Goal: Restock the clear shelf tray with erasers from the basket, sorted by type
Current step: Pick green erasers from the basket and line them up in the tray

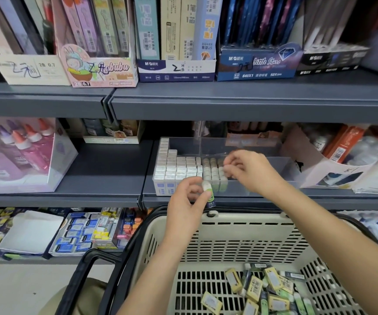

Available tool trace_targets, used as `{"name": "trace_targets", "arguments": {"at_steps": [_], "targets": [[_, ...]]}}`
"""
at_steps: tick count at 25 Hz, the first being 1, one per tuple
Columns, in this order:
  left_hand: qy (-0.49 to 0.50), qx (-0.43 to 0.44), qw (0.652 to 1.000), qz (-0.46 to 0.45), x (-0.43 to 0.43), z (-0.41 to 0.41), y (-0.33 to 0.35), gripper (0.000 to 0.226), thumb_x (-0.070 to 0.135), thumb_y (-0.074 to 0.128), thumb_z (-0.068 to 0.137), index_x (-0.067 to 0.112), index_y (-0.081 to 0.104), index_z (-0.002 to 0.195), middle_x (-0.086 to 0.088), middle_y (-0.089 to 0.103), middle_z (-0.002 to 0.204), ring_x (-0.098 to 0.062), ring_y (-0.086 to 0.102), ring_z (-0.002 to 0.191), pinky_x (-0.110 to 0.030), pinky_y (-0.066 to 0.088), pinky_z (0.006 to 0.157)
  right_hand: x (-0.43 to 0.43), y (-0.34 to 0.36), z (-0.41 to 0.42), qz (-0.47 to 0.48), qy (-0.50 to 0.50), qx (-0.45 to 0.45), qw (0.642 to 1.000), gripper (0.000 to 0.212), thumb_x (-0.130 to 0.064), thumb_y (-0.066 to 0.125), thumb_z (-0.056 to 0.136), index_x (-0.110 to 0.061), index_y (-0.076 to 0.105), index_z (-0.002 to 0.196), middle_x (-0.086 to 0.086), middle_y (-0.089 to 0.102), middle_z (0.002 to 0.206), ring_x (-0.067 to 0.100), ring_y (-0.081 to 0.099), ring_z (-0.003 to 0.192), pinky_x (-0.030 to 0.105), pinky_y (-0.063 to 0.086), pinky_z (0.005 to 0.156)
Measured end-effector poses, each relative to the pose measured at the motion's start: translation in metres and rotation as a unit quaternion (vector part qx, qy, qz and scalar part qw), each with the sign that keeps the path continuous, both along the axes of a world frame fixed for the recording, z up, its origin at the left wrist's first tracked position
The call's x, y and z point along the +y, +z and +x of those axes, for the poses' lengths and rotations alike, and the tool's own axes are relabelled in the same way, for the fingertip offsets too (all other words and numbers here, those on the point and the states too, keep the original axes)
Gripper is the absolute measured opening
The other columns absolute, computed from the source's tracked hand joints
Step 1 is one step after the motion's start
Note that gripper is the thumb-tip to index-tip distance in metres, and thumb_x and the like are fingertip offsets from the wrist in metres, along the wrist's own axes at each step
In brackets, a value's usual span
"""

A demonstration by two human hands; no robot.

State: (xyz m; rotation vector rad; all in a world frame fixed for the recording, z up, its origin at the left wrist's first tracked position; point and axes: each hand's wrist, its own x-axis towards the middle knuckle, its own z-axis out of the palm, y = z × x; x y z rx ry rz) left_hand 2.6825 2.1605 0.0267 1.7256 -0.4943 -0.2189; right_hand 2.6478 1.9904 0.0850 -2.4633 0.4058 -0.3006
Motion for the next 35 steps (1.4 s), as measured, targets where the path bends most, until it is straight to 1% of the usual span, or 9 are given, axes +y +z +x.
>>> {"name": "trace_targets", "arguments": {"at_steps": [3,6,11,14,17,20,24,28,35], "targets": [[-0.013,-0.008,1.0,-0.003,-0.002,-0.003,0.001,0.032,0.02,0.07,0.081,0.041,0.051,0.095,0.013,0.067,0.08,0.006,0.059,0.077,-0.006,0.043,0.071,0.023,-0.002,-0.022,0.032,0.071,-0.009,0.997,0.008,-0.028,0.06,0.088,-0.028,0.067,0.092,-0.017,0.065,0.073,-0.003,0.061,0.069,0.013,0.048,0.07],[-0.037,-0.032,0.999,0.01,-0.004,-0.009,0.0,0.034,0.02,0.071,0.079,0.042,0.052,0.095,0.018,0.067,0.078,0.005,0.06,0.078,-0.009,0.044,0.069,0.03,-0.005,-0.035,0.075,0.105,0.022,0.991,0.007,-0.023,0.06,0.088,-0.027,0.066,0.088,-0.012,0.066,0.071,-0.001,0.063,0.066,0.015,0.05,0.069],[0.0,-0.076,0.996,0.04,0.001,-0.006,-0.002,0.03,0.024,0.066,0.083,0.046,0.051,0.095,0.017,0.061,0.096,0.005,0.056,0.094,-0.015,0.044,0.083,-0.005,0.017,-0.04,0.094,0.004,-0.039,0.995,0.016,-0.021,0.064,0.085,-0.033,0.064,0.076,-0.008,0.07,0.074,0.006,0.068,0.071,0.024,0.053,0.073],[0.023,-0.068,0.997,0.034,0.005,-0.002,-0.004,0.027,0.021,0.063,0.085,0.045,0.052,0.093,0.016,0.062,0.096,0.003,0.057,0.094,-0.025,0.049,0.085,-0.019,0.024,-0.033,-0.001,-0.035,-0.049,0.998,0.011,-0.03,0.065,0.084,-0.037,0.062,0.077,-0.019,0.065,0.077,0.002,0.063,0.077,0.013,0.045,0.07],[0.021,-0.064,0.997,0.032,0.005,-0.002,-0.005,0.028,0.018,0.061,0.086,0.044,0.052,0.094,0.015,0.062,0.095,0.002,0.057,0.093,-0.029,0.051,0.084,-0.014,0.005,-0.023,-0.071,0.002,0.03,0.997,0.008,-0.031,0.06,0.088,-0.03,0.067,0.091,-0.015,0.066,0.084,0.007,0.063,0.088,0.028,0.048,0.085],[0.019,-0.062,0.997,0.029,0.004,-0.001,-0.007,0.027,0.017,0.06,0.087,0.042,0.053,0.095,0.015,0.062,0.094,0.003,0.057,0.092,-0.029,0.051,0.083,-0.011,-0.011,-0.018,-0.104,0.003,0.077,0.992,0.017,-0.029,0.05,0.094,-0.026,0.065,0.101,-0.009,0.069,0.092,0.015,0.062,0.094,0.038,0.038,0.099],[0.022,-0.066,0.997,0.029,0.002,0.0,-0.011,0.022,0.016,0.059,0.087,0.033,0.056,0.1,0.016,0.061,0.092,0.003,0.057,0.091,-0.03,0.051,0.085,-0.012,-0.021,-0.02,-0.162,0.023,0.092,0.982,0.025,-0.032,0.041,0.095,-0.026,0.062,0.107,-0.01,0.064,0.084,0.018,0.06,0.093,0.036,0.03,0.093],[0.016,-0.067,0.997,0.036,0.0,-0.001,-0.013,0.021,0.016,0.059,0.087,0.031,0.056,0.101,0.015,0.061,0.092,0.0,0.057,0.091,-0.031,0.05,0.086,-0.012,-0.024,-0.021,-0.201,0.044,0.12,0.971,0.031,-0.038,0.05,0.089,-0.025,0.058,0.116,-0.005,0.065,0.101,0.019,0.053,0.105,0.034,0.027,0.095],[0.008,-0.088,0.996,0.008,0.003,-0.018,-0.01,0.023,0.019,0.057,0.088,0.041,0.054,0.094,0.017,0.061,0.089,0.005,0.056,0.085,-0.013,0.047,0.075,-0.01,-0.016,-0.053,-0.123,0.005,-0.009,0.992,0.041,-0.028,0.058,0.088,-0.021,0.053,0.128,-0.013,0.061,0.118,0.011,0.046,0.12,0.033,0.029,0.106]]}}
